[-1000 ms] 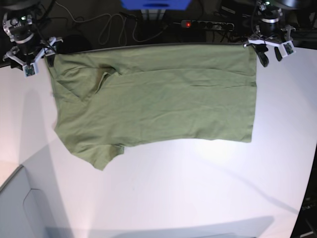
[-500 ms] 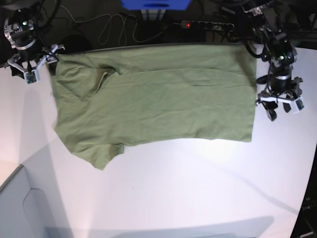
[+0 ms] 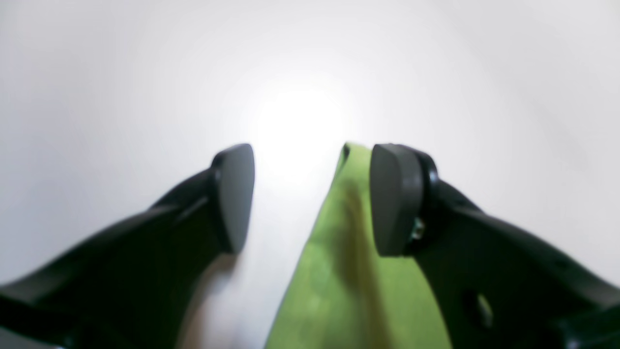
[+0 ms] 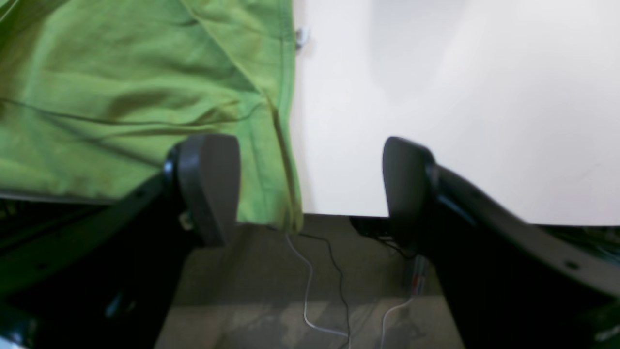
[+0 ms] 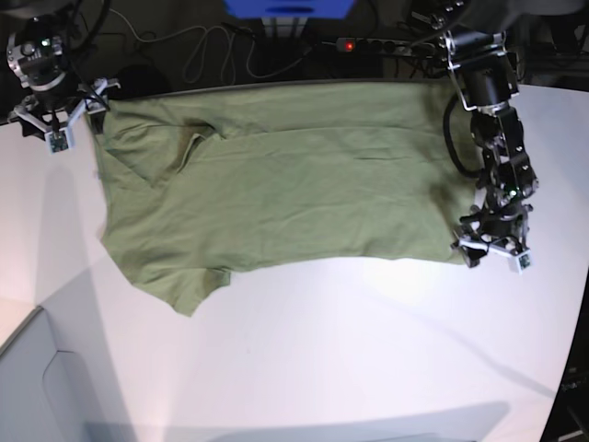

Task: Fold the T-shirt properly
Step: 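Release and move the left gripper along the shirt side to the hem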

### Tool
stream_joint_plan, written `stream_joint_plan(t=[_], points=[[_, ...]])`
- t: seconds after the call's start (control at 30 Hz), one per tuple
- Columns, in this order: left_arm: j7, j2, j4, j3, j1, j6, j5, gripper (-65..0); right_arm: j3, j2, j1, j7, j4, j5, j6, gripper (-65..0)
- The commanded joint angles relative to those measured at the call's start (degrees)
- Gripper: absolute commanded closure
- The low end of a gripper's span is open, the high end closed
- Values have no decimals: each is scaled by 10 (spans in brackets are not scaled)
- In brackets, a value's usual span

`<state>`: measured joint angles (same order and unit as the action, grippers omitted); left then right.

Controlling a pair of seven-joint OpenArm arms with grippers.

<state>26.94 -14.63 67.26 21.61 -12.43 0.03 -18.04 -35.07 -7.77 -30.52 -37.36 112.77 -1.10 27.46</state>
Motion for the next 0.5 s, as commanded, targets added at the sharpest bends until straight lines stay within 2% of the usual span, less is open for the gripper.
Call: stream_joint_plan(t=[0.0,0.3,0.47], points=[[-12,-11,-1,2,-19,3,-1,-363,-2,-7,-1,10,9,4,10,-444],[-12,-11,-57,-1,-54,3,-1,-363,-2,-7,0,10,9,4,10,-444],[-13,-19,-59,-43,-54,3,-5,-363,-2,-7,7,10,8,4,10,-444]])
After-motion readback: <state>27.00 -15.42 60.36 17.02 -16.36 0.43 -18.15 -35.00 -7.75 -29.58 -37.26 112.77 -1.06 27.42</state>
